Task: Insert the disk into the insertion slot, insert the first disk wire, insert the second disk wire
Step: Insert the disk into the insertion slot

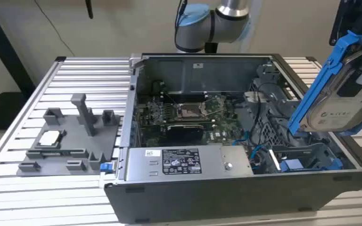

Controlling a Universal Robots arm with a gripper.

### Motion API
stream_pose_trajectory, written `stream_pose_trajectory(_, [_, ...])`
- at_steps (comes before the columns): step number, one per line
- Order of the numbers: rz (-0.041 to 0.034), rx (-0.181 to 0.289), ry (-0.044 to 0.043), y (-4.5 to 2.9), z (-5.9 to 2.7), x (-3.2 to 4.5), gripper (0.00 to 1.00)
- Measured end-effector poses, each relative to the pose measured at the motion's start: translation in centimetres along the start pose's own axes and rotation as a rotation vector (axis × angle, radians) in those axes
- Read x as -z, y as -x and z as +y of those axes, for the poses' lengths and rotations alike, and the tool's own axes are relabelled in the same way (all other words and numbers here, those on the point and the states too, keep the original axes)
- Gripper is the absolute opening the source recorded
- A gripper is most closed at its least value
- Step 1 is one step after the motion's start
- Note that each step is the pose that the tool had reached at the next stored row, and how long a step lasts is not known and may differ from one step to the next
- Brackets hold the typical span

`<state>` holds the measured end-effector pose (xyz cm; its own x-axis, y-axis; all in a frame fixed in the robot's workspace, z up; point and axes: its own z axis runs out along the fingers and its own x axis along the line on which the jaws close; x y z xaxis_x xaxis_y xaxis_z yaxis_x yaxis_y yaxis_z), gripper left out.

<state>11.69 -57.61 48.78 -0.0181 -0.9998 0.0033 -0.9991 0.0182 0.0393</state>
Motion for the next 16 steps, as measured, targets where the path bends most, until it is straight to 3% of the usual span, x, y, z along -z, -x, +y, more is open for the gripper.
stream_pose_trajectory(16, [0.0002, 0.0, 0.0, 0.01, -0.03, -0.63, 0.32])
